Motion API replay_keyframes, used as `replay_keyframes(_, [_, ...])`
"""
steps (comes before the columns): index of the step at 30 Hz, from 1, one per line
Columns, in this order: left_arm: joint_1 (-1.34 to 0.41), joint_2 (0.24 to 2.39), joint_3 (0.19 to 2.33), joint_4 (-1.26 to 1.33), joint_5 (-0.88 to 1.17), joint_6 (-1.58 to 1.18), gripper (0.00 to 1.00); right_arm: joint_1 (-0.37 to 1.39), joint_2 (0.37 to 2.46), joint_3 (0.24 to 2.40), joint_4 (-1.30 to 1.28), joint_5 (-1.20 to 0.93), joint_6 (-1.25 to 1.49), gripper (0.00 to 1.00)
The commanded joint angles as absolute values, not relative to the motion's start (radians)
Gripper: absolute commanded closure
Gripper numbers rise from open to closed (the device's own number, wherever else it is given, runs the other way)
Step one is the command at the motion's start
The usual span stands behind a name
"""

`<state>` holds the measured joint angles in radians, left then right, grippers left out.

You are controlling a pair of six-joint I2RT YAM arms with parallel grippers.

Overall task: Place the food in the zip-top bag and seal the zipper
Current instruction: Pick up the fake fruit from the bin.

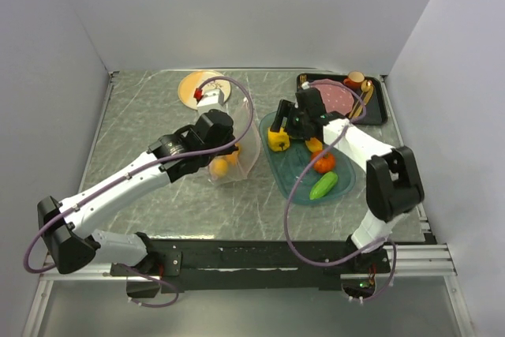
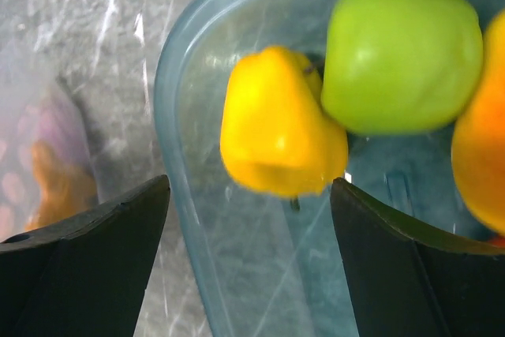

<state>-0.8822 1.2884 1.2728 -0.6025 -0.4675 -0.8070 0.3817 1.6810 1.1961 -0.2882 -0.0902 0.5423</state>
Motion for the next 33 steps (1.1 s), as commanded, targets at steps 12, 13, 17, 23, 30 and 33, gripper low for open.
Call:
replay_keyframes(12, [-0.877,1.272,1.264,-0.563,-0.457,-0.795,0.99,0.376,1.838,1.293,-0.333,-0.038,0.532,0.10])
replay_keyframes(13, [-0.877,1.272,1.262,-0.561,-0.457,-0.796,0.99,0.376,1.848,1.290,-0.334,-0.050,0.531,0.10])
replay_keyframes(17, [-0.877,1.278,1.267,-0.568,-0.459,-0.801,0.99,0.376,1.884,1.308,-0.334,-0.067,0.519,0.10])
replay_keyframes(23, [-0.874,1.285,1.276,-0.566,-0.459,-0.798,0.99,0.376,1.930,1.342,-0.354,-0.095,0.520,0.12])
replay_keyframes(30, [-0.876,1.292,1.278,-0.566,-0.456,-0.796,0.99,0.377,1.928,1.292,-0.331,-0.113,0.520,0.29])
replay_keyframes(33, [-0.876,1.298,1.282,-0.568,-0.456,-0.796,0.99,0.376,1.916,1.269,-0.316,-0.126,0.520,0.49])
